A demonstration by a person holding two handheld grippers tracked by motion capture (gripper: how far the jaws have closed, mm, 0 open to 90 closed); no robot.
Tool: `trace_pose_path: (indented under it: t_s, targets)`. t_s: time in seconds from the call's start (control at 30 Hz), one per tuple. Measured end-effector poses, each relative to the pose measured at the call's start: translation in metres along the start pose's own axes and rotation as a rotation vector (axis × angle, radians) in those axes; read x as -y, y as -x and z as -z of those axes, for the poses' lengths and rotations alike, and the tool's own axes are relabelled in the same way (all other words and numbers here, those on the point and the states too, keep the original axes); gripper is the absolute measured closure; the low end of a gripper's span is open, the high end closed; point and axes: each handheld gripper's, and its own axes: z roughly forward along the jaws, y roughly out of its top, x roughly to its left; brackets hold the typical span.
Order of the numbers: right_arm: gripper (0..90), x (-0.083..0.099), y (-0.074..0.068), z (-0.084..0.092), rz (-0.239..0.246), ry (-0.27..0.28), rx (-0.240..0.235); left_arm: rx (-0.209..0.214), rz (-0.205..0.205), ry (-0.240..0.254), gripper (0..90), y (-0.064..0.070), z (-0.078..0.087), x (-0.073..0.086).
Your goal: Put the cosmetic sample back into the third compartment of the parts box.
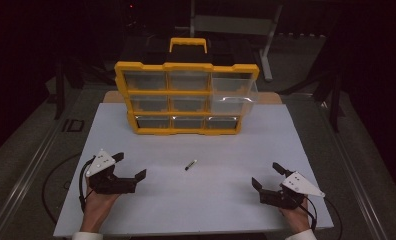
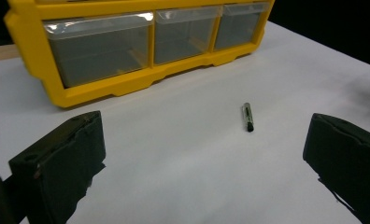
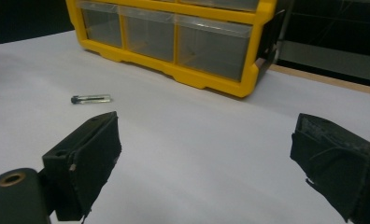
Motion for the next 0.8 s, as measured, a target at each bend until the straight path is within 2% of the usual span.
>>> trace_pose_path:
  t_s: [0.37, 0.5, 0.8]
  targets:
    - [8.2, 0.002, 0.003, 0.001, -0.010, -0.006, 0.017, 0.020, -0.045, -0.087, 0.0, 0.003, -0.019, -0.021]
    - [8.2, 0.002, 0.004, 0.000, -0.013, -0.008, 0.015, 0.010, -0.087, -0.122, 0.0, 0.005, -0.023, -0.032]
    - [8.2, 0.002, 0.005, 0.000, -0.011, -0.004, 0.016, 0.030, -0.127, -0.144, 0.0, 0.011, -0.034, -0.055]
